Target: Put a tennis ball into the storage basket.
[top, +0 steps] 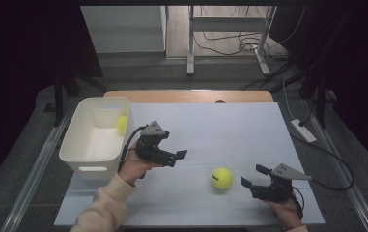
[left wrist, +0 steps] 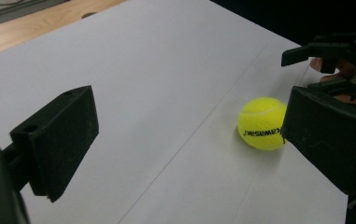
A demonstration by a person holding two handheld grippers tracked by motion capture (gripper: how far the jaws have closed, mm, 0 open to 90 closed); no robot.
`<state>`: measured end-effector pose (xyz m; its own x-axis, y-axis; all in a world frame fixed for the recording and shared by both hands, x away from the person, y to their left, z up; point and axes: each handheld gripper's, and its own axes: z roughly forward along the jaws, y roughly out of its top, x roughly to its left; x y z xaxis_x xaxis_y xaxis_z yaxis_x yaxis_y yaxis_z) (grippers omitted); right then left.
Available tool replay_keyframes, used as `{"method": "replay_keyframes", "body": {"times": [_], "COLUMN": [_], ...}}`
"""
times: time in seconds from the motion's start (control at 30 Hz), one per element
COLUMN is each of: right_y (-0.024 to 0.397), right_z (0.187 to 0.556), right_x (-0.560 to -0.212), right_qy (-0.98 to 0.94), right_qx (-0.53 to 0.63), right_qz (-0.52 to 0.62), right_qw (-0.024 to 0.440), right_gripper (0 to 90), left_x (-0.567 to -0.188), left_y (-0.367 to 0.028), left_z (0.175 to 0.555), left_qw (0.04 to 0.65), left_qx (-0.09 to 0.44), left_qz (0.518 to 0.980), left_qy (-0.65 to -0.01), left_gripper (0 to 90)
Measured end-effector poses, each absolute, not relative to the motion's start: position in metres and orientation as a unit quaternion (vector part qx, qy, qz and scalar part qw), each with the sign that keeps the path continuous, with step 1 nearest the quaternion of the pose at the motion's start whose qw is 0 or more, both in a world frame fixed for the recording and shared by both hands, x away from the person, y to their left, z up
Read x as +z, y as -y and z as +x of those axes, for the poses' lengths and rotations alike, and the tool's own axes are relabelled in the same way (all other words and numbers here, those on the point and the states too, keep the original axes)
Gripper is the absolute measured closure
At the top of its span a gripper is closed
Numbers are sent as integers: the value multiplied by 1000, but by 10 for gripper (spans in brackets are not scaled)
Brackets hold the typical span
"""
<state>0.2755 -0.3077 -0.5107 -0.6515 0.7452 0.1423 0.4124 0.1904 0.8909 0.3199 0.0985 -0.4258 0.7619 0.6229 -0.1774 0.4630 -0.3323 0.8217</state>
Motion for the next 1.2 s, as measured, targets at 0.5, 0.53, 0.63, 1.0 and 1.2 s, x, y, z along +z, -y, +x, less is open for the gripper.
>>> {"method": "replay_keyframes", "body": {"times": [0.5, 0.53, 0.63, 1.0, 1.2], "right_y": [310, 310, 310, 309, 310], "right_z": [275, 276, 276, 277, 276], "right_x": [-512, -512, -512, -511, -512], "right_qy": [-754, -754, -753, -755, -756], "right_qx": [505, 505, 505, 502, 500], "right_qz": [387, 387, 386, 386, 387], "right_qw": [165, 166, 167, 168, 169], "right_gripper": [153, 154, 154, 154, 155], "left_x": [-443, -444, -446, -453, -457], "left_y": [-81, -80, -79, -68, -59], "left_z": [323, 324, 326, 326, 328], "left_qw": [466, 464, 464, 459, 456], "left_qx": [74, 71, 69, 61, 52], "left_qz": [825, 826, 826, 831, 836], "left_qy": [-311, -312, -314, -307, -301], "left_gripper": [37, 37, 36, 31, 33]}}
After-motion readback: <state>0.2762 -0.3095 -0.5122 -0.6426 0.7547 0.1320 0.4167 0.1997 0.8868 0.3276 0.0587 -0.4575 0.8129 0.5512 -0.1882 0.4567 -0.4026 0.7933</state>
